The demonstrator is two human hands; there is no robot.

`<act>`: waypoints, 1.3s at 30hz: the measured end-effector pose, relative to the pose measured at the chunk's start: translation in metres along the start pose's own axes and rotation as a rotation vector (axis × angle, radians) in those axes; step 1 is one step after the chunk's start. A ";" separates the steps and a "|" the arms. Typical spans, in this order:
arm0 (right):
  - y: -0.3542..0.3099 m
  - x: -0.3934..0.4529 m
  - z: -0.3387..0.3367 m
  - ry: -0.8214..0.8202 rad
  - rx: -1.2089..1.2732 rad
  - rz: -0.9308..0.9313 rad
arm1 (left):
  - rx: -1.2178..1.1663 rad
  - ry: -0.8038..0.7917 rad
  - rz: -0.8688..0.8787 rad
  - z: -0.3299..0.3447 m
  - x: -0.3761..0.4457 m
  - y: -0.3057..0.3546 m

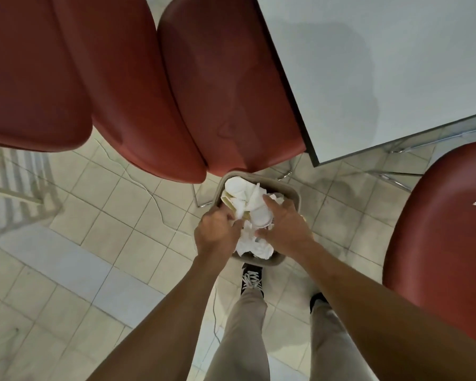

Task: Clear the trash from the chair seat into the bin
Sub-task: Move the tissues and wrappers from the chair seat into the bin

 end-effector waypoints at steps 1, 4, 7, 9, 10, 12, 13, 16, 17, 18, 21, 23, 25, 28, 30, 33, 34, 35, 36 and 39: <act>0.000 -0.004 -0.005 0.026 0.013 0.000 | 0.001 0.018 0.009 -0.006 -0.003 0.004; -0.002 -0.021 -0.019 0.103 0.064 -0.031 | 0.044 0.038 0.057 -0.019 -0.013 0.021; 0.002 -0.043 -0.034 0.131 0.117 -0.032 | 0.067 0.027 0.084 -0.030 -0.023 0.037; 0.008 -0.057 -0.046 0.167 0.143 -0.013 | 0.074 0.017 0.120 -0.037 -0.029 0.052; 0.012 -0.065 -0.053 0.187 0.155 -0.011 | 0.076 0.009 0.141 -0.039 -0.032 0.060; 0.018 -0.076 -0.066 0.214 0.187 -0.011 | 0.085 -0.010 0.176 -0.044 -0.035 0.077; 0.027 -0.087 -0.074 0.229 0.218 0.003 | 0.097 -0.026 0.210 -0.046 -0.042 0.093; 0.046 -0.107 -0.099 0.272 0.245 0.040 | 0.076 -0.060 0.288 -0.048 -0.054 0.133; 0.054 -0.115 -0.108 0.293 0.255 0.052 | 0.073 -0.074 0.315 -0.046 -0.059 0.148; 0.063 -0.122 -0.117 0.314 0.263 0.063 | 0.078 -0.084 0.340 -0.045 -0.065 0.164; 0.094 -0.142 -0.139 0.383 0.313 0.113 | 0.116 -0.105 0.446 -0.036 -0.086 0.211; 0.120 -0.155 -0.150 0.423 0.360 0.142 | 0.132 -0.129 0.518 -0.026 -0.101 0.240; 0.147 -0.170 -0.160 0.452 0.382 0.167 | 0.154 -0.141 0.613 -0.012 -0.115 0.267; 0.190 -0.191 -0.171 0.479 0.404 0.236 | 0.185 -0.175 0.715 0.010 -0.133 0.302; 0.223 -0.206 -0.176 0.497 0.429 0.287 | 0.197 -0.227 0.753 0.029 -0.145 0.326; 0.271 -0.225 -0.182 0.525 0.464 0.335 | 0.256 -0.265 0.812 0.055 -0.161 0.360; 0.290 -0.233 -0.186 0.530 0.474 0.356 | 0.281 -0.274 0.828 0.065 -0.166 0.375; 0.303 -0.238 -0.188 0.526 0.479 0.374 | 0.294 -0.287 0.833 0.072 -0.169 0.384; 0.318 -0.243 -0.191 0.526 0.482 0.394 | 0.296 -0.298 0.842 0.079 -0.173 0.396; 0.360 -0.255 -0.202 0.541 0.501 0.423 | 0.290 -0.310 0.892 0.102 -0.188 0.434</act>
Point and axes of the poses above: each hand's wrist, its own x-axis towards the middle knuckle, its own z-axis out of the palm, y = z × x, the point moved 6 cm from there along x, towards the middle knuckle, and after that the axes turned 1 degree about -z, right-handed, at the moved point
